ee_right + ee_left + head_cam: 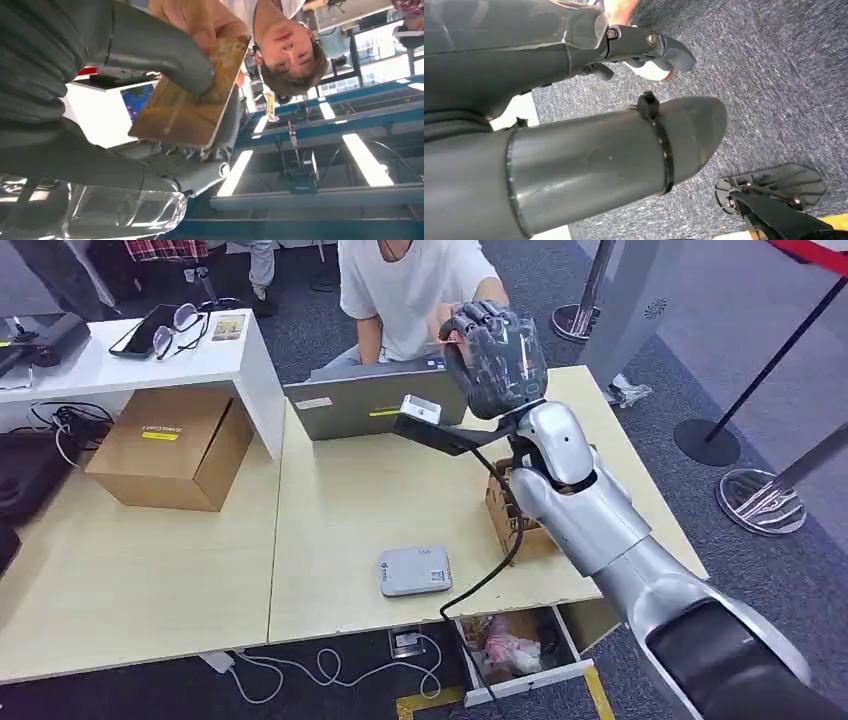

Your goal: Pass the card to the sensor for recognition and then transmit it.

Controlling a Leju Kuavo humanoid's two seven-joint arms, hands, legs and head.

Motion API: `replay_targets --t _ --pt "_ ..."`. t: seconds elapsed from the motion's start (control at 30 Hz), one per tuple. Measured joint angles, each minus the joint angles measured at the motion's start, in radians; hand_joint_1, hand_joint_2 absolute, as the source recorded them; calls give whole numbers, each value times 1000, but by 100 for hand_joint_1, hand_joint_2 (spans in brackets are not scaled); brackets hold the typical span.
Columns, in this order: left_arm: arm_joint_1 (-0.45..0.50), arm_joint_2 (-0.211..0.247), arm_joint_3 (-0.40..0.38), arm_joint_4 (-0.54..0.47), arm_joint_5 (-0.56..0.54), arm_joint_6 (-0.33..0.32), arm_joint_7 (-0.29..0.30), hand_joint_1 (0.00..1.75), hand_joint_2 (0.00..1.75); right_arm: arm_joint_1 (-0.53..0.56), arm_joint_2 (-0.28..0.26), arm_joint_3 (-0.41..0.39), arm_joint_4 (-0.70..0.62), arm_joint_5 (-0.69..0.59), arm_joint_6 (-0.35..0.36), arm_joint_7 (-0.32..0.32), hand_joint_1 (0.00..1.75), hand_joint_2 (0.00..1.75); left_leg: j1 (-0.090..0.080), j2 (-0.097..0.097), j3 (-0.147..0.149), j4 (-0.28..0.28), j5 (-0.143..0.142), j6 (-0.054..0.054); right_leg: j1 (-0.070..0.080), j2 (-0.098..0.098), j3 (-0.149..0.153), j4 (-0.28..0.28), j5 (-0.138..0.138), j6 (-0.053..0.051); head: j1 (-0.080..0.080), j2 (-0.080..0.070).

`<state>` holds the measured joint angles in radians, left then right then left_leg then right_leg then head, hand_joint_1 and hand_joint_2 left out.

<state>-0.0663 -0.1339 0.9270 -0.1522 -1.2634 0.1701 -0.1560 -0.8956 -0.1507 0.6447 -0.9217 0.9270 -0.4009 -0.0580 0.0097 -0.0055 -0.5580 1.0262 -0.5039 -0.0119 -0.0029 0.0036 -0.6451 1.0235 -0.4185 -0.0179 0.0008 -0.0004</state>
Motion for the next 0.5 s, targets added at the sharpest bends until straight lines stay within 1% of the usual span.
replay_targets --t 0.5 --pt "0 -7 9 0 6 9 0 0 0 -1 3 6 -14 1 27 13 175 175 0 0 0 0 0 0 0 0 0 0 0 0 0 0"
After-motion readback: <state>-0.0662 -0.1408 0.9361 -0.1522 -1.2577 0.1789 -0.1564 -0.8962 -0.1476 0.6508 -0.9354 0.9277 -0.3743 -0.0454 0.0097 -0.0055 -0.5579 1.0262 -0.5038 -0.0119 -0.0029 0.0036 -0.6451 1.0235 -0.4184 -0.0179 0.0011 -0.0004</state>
